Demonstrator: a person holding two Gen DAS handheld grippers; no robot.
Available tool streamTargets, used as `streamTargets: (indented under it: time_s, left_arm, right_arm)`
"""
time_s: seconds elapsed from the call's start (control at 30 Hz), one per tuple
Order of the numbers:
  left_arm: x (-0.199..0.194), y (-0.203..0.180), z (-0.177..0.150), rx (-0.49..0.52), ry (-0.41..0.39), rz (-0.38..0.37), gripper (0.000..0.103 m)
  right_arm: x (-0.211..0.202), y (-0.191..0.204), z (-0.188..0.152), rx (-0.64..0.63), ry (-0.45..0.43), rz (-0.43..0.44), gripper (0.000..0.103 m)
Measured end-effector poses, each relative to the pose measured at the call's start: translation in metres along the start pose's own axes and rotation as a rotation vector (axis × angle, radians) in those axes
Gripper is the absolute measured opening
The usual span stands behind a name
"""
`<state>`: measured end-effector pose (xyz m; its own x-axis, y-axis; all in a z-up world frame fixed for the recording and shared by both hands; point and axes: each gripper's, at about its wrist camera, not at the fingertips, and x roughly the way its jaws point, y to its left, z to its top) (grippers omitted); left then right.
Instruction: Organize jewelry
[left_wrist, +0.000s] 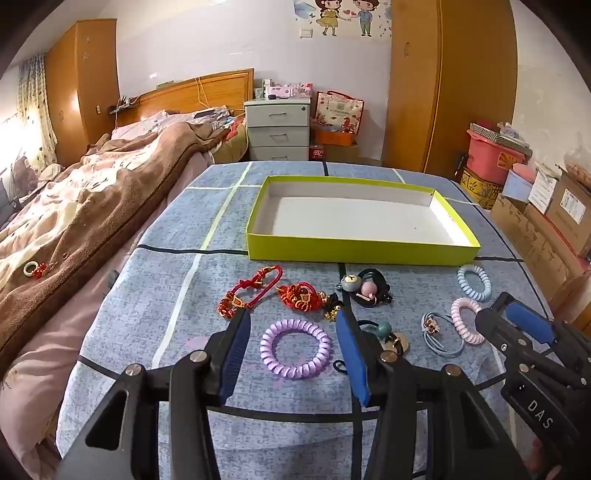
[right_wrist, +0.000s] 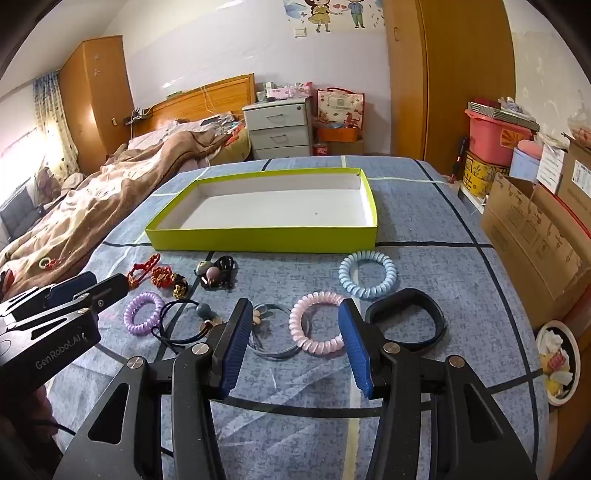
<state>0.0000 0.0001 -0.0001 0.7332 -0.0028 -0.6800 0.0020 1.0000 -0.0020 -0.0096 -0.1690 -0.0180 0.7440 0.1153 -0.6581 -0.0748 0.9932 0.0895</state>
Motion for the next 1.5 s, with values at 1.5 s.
streamTargets:
  time_s: [1.5]
  left_arm:
    - [-0.002, 0.004, -0.001, -0.013, 0.007, 0.002, 0.05]
  right_arm:
    - [-0.004, -0.002, 0.001, 0.016, -0.02, -0.006, 0.049]
